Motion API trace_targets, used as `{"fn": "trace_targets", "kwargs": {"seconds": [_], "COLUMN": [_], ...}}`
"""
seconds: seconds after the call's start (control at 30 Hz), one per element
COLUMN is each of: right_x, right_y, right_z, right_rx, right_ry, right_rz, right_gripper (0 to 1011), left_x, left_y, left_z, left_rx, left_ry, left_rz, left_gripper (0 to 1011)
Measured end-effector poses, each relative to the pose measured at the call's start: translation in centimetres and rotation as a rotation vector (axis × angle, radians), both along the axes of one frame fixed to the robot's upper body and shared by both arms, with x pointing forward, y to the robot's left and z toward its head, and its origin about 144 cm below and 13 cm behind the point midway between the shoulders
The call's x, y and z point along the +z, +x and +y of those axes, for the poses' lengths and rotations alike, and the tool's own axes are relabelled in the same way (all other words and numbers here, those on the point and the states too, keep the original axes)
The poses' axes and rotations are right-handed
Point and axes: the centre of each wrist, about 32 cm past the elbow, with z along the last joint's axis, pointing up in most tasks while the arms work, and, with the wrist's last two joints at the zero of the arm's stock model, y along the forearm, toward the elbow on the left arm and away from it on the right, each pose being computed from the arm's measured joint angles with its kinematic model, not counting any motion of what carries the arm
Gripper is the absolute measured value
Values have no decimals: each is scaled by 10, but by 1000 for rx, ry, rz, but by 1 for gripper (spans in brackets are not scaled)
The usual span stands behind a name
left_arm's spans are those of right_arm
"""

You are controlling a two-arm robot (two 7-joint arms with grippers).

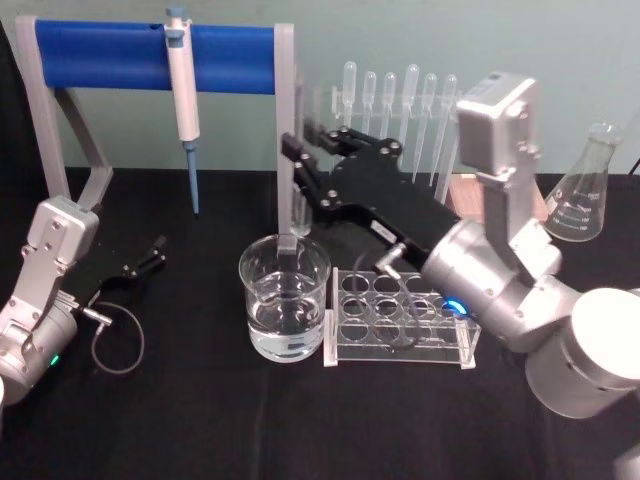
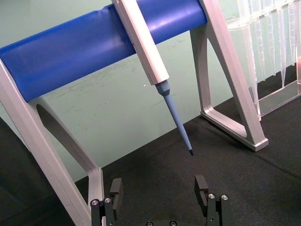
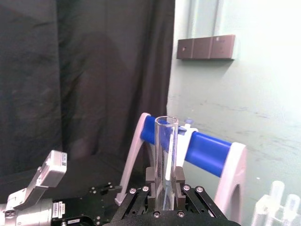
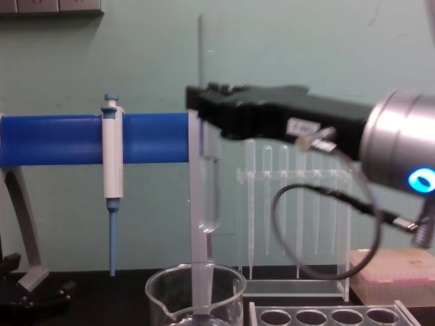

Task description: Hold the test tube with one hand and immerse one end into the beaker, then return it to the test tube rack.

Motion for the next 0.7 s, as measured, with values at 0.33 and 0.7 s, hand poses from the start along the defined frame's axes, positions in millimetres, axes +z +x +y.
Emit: {"fn": "trace_targets", "kwargs": {"seconds": [0.33,0.7], "right_x": [3,-31], "right_y": [-25,-34], "right_z": [-39,-62], "right_rx": [-100,-160], "right_ry": [-9,-9], "right_rz": [30,103], "right_gripper": [226,226], "left_x": [0,0], "left_y": [0,0], "left_z": [0,0], "left_rx": [0,0], "left_ry": [0,0], "left_rz": [0,0], "left_gripper": [1000,1000]}}
